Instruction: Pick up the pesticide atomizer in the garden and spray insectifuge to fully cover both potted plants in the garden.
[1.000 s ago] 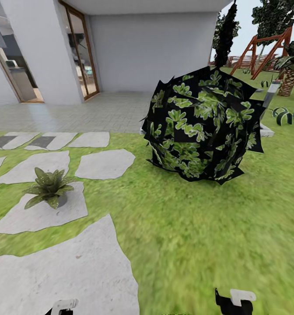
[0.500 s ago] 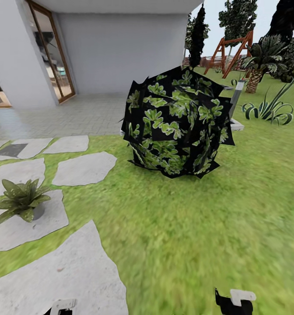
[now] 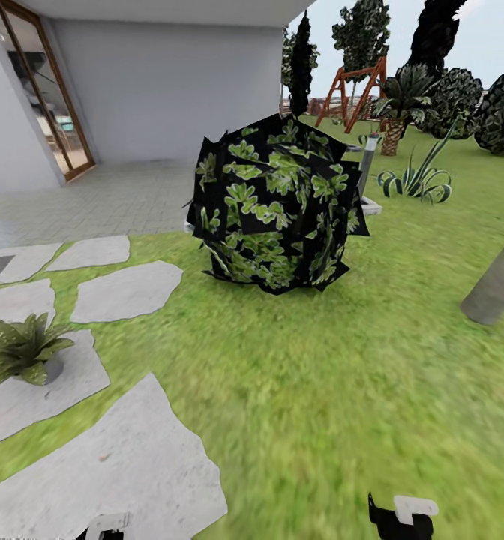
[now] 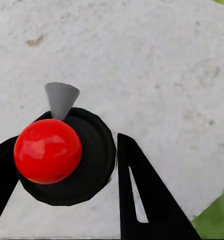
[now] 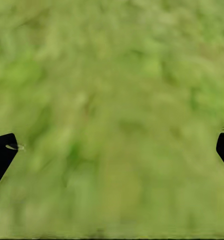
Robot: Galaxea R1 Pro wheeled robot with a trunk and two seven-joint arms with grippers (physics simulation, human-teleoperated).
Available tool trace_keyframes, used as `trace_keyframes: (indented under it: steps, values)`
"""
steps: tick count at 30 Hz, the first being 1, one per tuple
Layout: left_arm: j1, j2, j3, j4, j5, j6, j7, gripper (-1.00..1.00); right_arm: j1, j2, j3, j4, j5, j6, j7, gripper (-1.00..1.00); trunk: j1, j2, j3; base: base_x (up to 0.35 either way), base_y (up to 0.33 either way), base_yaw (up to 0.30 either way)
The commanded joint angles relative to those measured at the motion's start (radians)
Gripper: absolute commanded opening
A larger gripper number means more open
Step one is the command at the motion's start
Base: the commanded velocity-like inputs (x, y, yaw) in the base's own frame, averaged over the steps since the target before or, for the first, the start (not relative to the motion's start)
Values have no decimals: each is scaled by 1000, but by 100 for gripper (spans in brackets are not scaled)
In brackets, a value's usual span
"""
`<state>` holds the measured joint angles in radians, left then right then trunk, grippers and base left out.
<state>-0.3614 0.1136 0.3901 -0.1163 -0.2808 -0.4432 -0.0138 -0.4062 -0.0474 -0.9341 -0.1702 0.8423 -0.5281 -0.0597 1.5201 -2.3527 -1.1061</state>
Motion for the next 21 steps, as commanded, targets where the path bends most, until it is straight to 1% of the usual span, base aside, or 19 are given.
trace_keyframes:
  steps: [1, 12, 21]
  values:
    - [-1, 0, 9, 1, -9, -3, -2, -100, -1, 0, -5, 1, 11, -3, -6, 100, -1, 0, -1, -147, 129, -127]
    - [-1, -1, 9, 0, -9, -5, -1, -100, -1, 0, -5, 1, 11, -3, -6, 100, -1, 0, 4, -17, 15, -246]
    - [-1, 1, 11, 0, -8, -3, 1, -100, -1, 0, -5, 1, 11, -3, -6, 100, -1, 0, 6, 0, 0, -284]
